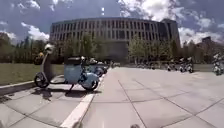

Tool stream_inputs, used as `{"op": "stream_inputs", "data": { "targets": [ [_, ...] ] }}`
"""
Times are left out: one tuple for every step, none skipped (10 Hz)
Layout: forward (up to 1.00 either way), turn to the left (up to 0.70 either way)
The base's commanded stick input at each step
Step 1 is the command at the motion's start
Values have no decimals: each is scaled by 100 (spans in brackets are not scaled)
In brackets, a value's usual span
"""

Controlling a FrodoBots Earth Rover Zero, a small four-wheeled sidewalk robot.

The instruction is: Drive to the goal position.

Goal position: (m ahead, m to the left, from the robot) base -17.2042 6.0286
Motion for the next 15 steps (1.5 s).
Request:
{"op": "stream_inputs", "data": {
  "targets": [
    [4,0],
    [4,0],
    [4,0],
    [4,0],
    [4,0],
    [4,0],
    [4,0],
    [4,0],
    [4,0],
    [4,0],
    [4,0],
    [4,0],
    [4,0],
    [4,0],
    [4,0]
  ]
}}
